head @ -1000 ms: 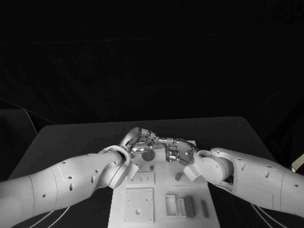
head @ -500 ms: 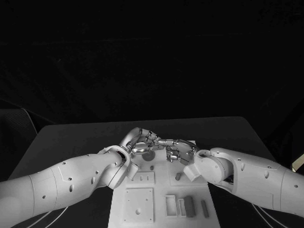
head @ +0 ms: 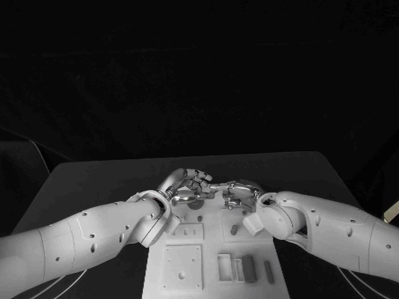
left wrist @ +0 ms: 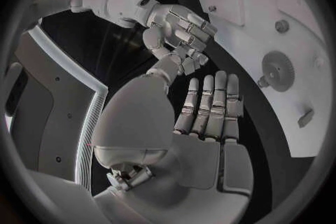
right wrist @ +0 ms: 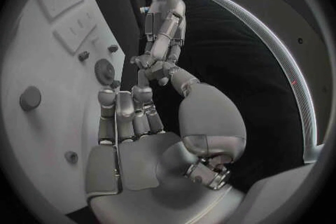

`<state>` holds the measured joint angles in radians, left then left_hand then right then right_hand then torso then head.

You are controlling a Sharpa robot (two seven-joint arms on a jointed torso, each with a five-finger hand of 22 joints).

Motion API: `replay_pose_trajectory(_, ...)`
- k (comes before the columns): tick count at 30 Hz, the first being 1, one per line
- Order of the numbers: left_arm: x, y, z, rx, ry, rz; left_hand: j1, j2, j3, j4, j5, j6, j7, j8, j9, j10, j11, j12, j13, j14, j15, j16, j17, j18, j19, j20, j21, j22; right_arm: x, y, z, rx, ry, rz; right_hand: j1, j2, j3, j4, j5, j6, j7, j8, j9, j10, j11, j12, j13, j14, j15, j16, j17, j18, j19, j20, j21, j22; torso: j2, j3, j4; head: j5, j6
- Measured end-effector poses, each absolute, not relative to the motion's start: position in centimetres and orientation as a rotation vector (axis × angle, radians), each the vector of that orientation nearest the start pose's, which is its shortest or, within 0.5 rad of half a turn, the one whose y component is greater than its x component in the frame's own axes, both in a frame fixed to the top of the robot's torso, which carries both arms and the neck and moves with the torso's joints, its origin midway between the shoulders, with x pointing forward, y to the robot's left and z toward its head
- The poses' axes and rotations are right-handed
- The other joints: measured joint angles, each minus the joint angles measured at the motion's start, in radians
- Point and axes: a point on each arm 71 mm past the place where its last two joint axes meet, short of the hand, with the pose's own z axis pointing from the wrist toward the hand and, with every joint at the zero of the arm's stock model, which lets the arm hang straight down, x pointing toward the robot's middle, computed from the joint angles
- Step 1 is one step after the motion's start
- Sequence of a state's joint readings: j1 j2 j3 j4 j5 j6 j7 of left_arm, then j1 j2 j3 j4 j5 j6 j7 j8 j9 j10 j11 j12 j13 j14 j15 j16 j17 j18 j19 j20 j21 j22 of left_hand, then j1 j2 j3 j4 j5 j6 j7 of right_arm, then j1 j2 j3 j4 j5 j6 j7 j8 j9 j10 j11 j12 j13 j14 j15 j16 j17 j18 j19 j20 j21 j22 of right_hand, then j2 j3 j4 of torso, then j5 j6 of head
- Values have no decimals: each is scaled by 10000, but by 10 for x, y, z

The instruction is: Assemble the parts on the task board

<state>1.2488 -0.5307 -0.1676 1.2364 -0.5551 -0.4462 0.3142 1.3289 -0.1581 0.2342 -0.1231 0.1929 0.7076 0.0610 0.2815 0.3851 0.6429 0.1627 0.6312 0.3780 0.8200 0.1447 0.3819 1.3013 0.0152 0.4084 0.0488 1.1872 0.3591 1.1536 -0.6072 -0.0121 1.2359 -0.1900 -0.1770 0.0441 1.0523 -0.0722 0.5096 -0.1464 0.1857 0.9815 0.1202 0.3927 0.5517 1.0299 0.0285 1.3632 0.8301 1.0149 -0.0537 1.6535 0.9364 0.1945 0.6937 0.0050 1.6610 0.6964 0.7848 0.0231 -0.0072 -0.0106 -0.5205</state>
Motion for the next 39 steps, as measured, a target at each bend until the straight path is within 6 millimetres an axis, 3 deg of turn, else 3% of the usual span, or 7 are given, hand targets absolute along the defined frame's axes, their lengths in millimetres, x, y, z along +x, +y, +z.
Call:
replay_pose_trajectory(5, 525, 126, -204, -4491, 15710, -12249, -44, -44, -65, 4, 0, -73, -6, 0, -12, -69, -2, 5, 0, 0, 0, -32, 18, 0, -28, 28, 0, -1, 527, -166, -232, 10616, 18238, 12611, 8, -8, -1, 0, -4, 20, -16, 0, 0, 85, -16, 39, 0, 41, -15, 0, 0, 0, 14, -13, 0, 16, -1, 2, 1, 5, -8)
replay_pose_trajectory(11, 526, 130, -203, -3922, 15682, -11778, 39, -2, -269, 72, 28, 454, 853, 452, 123, 7, 9, 450, 119, -136, -9, 11, 69, 0, 123, -101, 1, 38, 530, -171, -231, 10035, 18155, 11606, 72, -71, -3, -1, -8, 35, -22, 0, 0, 96, -26, 39, 0, 80, -22, 0, -1, 6, 74, -1, 0, 25, -5, 2, 0, -2, -8)
replay_pose_trajectory(16, 529, 133, -201, -2514, 15394, -10812, 255, 12, -405, 47, 114, 1105, 941, 626, 235, 1115, -65, 1015, 265, 297, -109, 723, 68, -2, 871, -286, 299, 147, 536, -173, -222, 9410, 18029, 10819, 158, -158, -33, 28, -38, 100, -57, 0, 0, 194, -53, 39, -11, 164, -35, 0, -1, 53, 124, -17, 0, 44, -7, 4, 0, -25, 6)
replay_pose_trajectory(21, 530, 130, -198, -1309, 15029, -10071, 376, -108, -702, 35, 169, 1741, 961, 716, 295, 2195, -209, 1560, 390, 1215, -340, 1847, 68, 6, 1921, -569, 818, 347, 536, -169, -220, 9023, 18089, 10417, 158, -158, -35, 27, -39, 111, -69, 0, 0, 195, -52, 39, -15, 168, -34, 0, -2, 59, 124, -17, 0, 53, -7, 6, -2, -40, 11)
replay_pose_trajectory(26, 527, 121, -195, -454, 14600, -9633, 409, -142, -1334, 76, 249, 1821, 979, 427, 173, 2778, -352, 2324, 687, 2093, -733, 3570, 67, 318, 3170, -901, 1533, 631, 534, -162, -220, 8854, 18218, 10199, 174, -174, -46, 16, -47, 114, -70, 0, 0, 230, -87, 38, -14, 211, -46, 0, -2, 67, 159, -49, 0, 53, -7, 6, -6, -36, 15)
replay_pose_trajectory(29, 526, 118, -194, -214, 14373, -9455, 397, -251, -1699, 127, 288, 1640, 985, 266, 55, 2826, -400, 2823, 924, 2382, -951, 4656, 67, 474, 3792, -1091, 1953, 805, 533, -159, -220, 8777, 18315, 10117, 198, -198, -47, 15, -49, 115, -71, 0, 0, 232, -87, 38, -24, 221, -49, 0, -3, 69, 162, -49, 0, 53, -6, 6, -2, -34, 17)
replay_pose_trajectory(39, 524, 117, -190, -170, 13869, -9201, 421, -314, -2014, 304, 288, 1033, 976, 197, -171, 3003, -582, 4206, 1613, 2986, -1483, 7344, 65, 547, 5127, -1399, 3144, 1336, 530, -152, -220, 8685, 18512, 9963, 198, -198, -61, 2, 2, 117, -73, 0, 0, 247, -72, 38, -23, 265, -58, 0, -4, 75, 179, -35, 0, 62, -2, 2, 2, -19, 28)
